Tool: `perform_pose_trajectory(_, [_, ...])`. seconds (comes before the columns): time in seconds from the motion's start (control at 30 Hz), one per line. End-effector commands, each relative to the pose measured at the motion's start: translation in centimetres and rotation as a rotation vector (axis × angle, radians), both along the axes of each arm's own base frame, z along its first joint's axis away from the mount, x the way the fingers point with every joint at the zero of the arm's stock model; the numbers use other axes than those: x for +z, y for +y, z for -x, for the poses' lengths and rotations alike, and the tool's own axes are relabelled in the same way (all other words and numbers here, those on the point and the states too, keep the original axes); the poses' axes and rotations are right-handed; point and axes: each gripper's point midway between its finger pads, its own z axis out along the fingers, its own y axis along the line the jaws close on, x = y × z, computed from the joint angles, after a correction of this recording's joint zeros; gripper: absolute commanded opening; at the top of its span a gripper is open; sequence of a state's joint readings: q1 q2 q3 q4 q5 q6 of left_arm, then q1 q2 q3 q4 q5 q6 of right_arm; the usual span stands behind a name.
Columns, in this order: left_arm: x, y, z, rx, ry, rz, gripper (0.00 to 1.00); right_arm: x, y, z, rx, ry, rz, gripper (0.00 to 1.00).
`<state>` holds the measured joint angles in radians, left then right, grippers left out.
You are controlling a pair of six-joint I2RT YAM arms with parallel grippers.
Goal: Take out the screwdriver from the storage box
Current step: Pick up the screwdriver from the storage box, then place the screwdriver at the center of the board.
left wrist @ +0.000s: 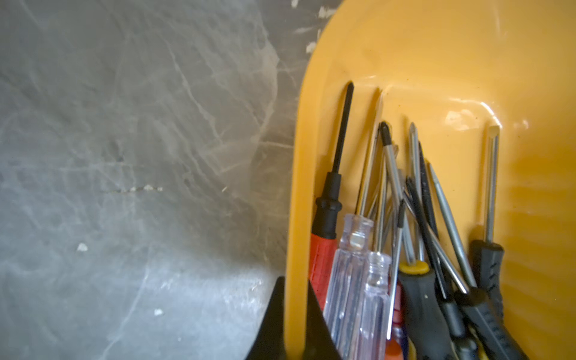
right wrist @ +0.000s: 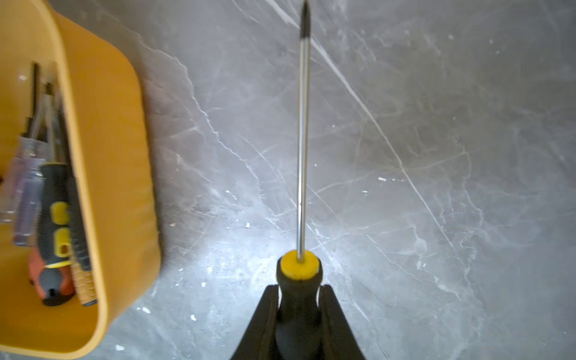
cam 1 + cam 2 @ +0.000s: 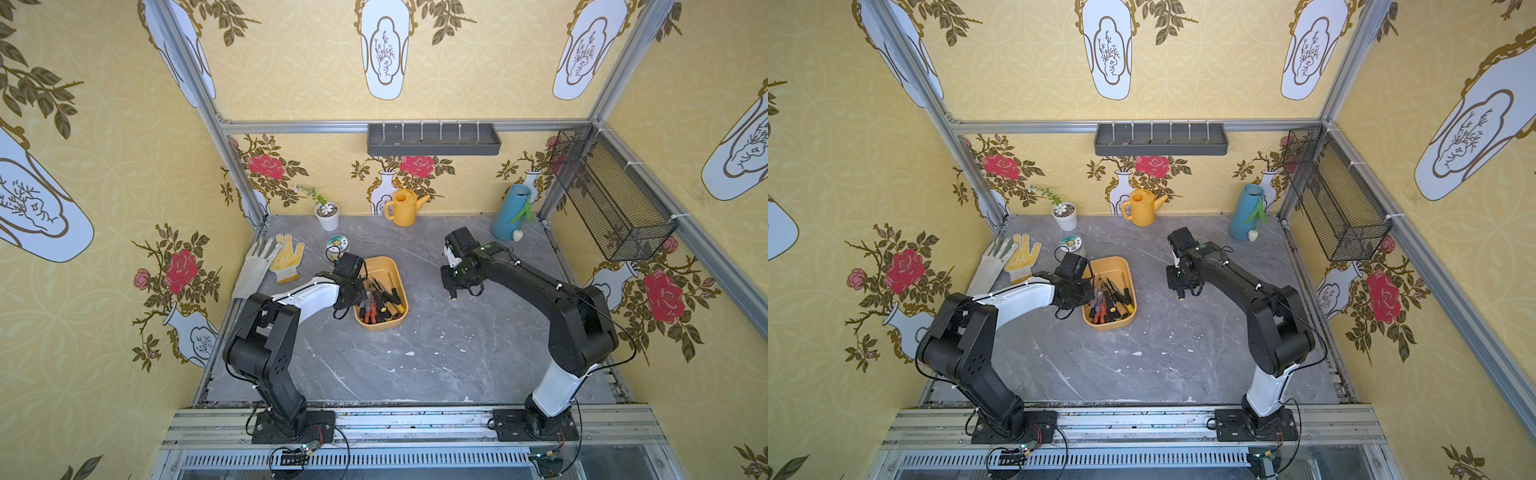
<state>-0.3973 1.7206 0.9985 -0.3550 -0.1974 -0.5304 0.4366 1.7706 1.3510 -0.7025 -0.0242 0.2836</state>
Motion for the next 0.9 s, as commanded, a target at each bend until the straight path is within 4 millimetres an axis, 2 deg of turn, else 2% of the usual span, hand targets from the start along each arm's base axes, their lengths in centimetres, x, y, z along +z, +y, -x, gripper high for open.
perform_pose_trajectory(0.0, [-2.1, -0.6, 1.1, -0.062, 0.089, 0.015, 0.0, -2.0, -0.8, 0.2, -0.028, 0.02, 0.041, 0.0])
perform_pose_trajectory(0.17, [-2.3, -0.3, 1.1, -0.088, 0.105, -0.025, 0.0, -5.4, -1.2, 1.4, -0.043, 0.088, 0.076, 0.0])
perform_pose_trajectory(0.37, [-1.7, -0.6, 0.8, -0.099, 0.091, -0.009, 0.0, -7.9, -0.8, 2.5, -0.04, 0.125, 0.136, 0.0])
perform_pose_trajectory(0.77, [-0.4, -0.1, 1.1, -0.091, 0.106, -0.037, 0.0, -11.1, -1.0, 3.7, -0.043, 0.19, 0.168, 0.0])
perform_pose_trajectory(0.87, [0.0, 0.1, 1.2, -0.082, 0.108, -0.047, 0.0, -11.3, -0.9, 4.0, -0.036, 0.205, 0.164, 0.08])
